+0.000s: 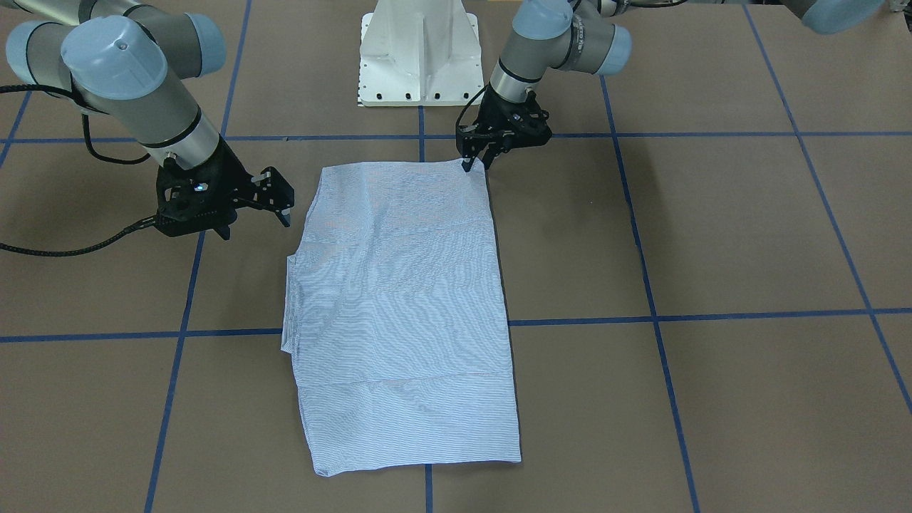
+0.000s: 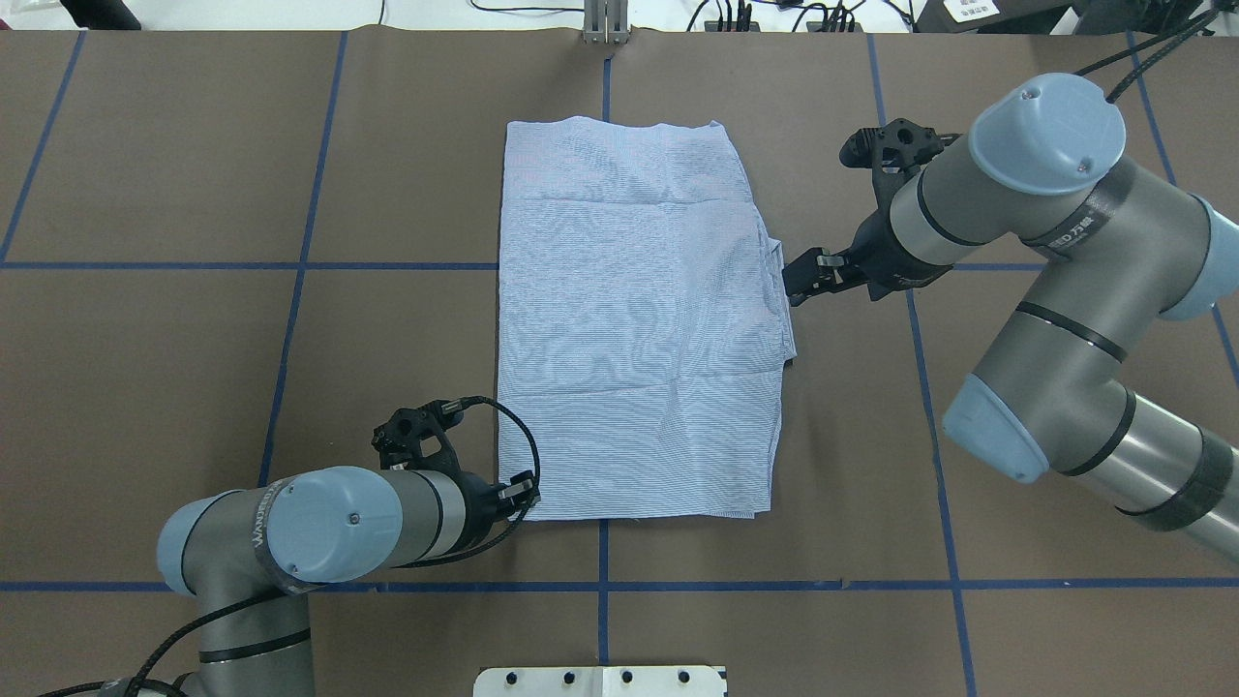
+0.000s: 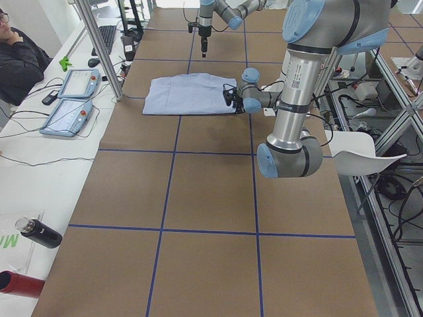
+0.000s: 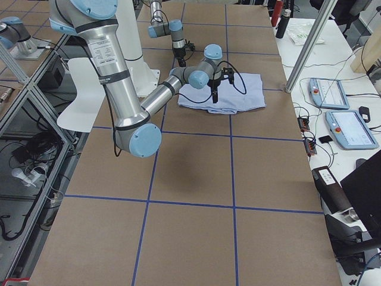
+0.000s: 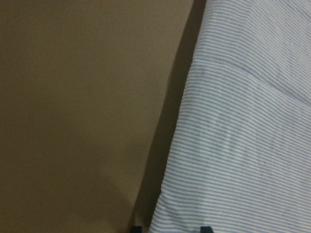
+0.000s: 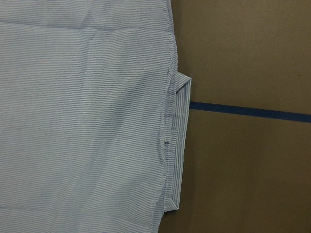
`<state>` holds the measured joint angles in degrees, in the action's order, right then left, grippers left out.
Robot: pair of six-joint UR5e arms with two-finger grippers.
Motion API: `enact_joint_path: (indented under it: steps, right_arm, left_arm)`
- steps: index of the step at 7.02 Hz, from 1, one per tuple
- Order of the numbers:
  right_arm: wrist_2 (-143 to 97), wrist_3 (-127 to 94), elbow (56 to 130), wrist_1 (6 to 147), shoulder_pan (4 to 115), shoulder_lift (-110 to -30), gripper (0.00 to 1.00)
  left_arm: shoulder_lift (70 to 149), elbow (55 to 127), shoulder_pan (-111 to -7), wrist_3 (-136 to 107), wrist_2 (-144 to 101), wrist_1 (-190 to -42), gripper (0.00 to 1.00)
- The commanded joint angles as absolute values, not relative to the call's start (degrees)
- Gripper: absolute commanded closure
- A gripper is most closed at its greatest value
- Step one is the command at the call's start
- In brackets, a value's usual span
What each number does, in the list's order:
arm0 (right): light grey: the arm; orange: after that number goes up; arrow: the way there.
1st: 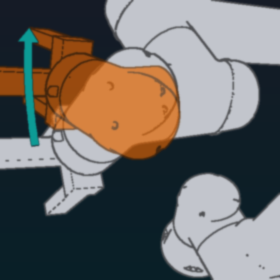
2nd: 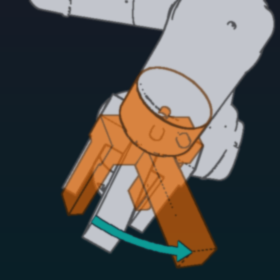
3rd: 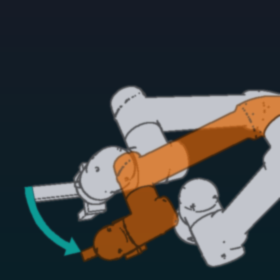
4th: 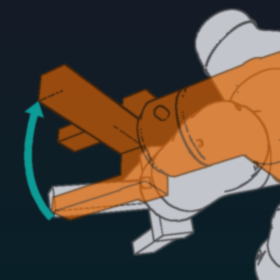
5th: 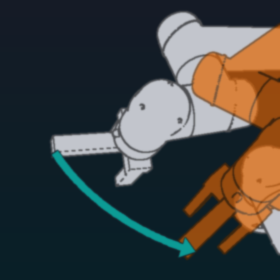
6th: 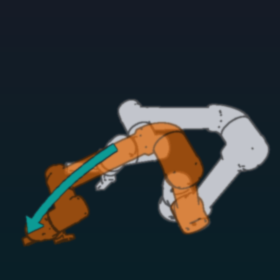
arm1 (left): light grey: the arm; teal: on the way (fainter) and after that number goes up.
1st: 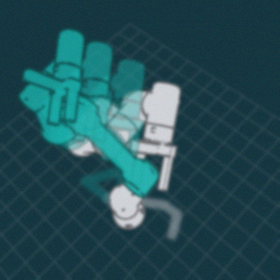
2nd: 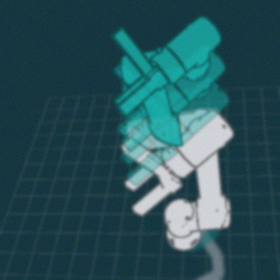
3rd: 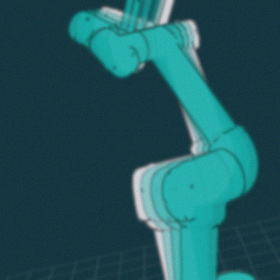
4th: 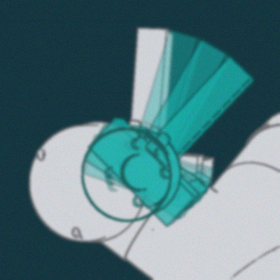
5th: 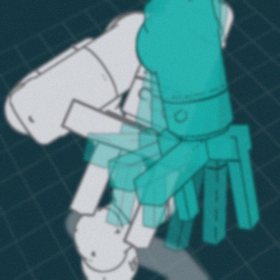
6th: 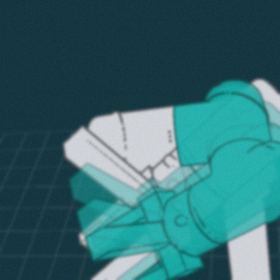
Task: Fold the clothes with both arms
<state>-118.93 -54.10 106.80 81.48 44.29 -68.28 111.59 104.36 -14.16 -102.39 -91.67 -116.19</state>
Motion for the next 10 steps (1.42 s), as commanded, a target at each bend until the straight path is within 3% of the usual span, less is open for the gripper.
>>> enact_joint_path:
  steps: [1,4,10]
  right_arm:
    - [-118.8,-54.1,106.7,81.5,44.2,-68.3,0.00]
    - [-118.9,-54.1,106.7,81.5,44.0,-68.5,0.00]
    - [-116.7,-84.8,108.7,81.0,35.4,-67.5,0.00]
  left_arm:
    - [111.6,104.2,-14.2,-102.4,-91.7,-116.2,0.65]
    - [111.6,104.4,-14.3,-102.4,-91.6,-116.1,1.00]
    - [112.0,105.1,-15.0,-102.3,-91.8,-114.4,1.00]
